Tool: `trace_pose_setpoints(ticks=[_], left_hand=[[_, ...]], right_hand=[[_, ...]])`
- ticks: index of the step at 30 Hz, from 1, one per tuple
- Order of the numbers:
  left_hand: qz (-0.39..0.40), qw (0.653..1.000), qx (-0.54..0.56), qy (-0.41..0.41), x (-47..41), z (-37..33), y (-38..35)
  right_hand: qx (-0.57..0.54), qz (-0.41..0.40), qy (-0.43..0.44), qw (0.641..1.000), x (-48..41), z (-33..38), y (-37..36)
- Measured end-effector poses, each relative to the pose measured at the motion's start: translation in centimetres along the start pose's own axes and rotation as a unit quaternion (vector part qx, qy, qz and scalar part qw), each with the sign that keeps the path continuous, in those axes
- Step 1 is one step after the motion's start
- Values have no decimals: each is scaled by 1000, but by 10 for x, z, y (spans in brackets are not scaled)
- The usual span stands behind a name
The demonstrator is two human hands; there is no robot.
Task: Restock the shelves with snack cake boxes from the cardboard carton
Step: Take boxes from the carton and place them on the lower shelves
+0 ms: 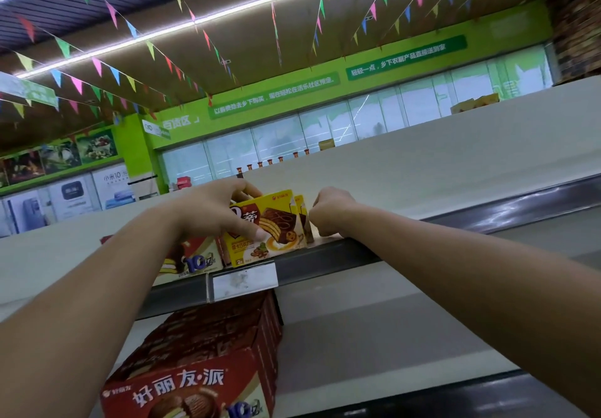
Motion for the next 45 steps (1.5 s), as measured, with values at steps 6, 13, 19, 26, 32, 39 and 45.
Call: trace_pose_setpoints(ticks=[6, 13, 19, 26, 32, 39, 45], left_hand=[[-58, 998, 32, -10, -6, 1, -9], [-112, 987, -109, -38, -2, 3, -5], [-149, 976, -144, -71, 10, -4, -12], [-148, 984, -75, -67, 18, 6, -17], [-171, 979, -53, -93, 40, -1, 9], [-239, 965, -3, -104, 119, 10, 75], [-270, 961, 17, -53, 200, 60, 101]], right_hand=[[-25, -47, 5, 999, -1, -3, 10], [-43, -55, 4, 998, 0, -3, 11], [-62, -74, 2, 995, 1, -3, 15], [-103, -65, -22, 992, 4, -4, 14], [-86, -141, 51, 985, 18, 16, 35], [-96, -242, 283, 923, 88, 103, 61], [-106, -163, 397, 897, 154, 163, 5]])
Point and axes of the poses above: each hand's wrist, its own x-axis away from the middle knuckle, its own y-axis out of the back of the hand, z = x × y, the point moved 9 cm from there along -x, towards the middle knuckle, and after that the axes turned 8 degrees about -z, right-handed, at the moved point
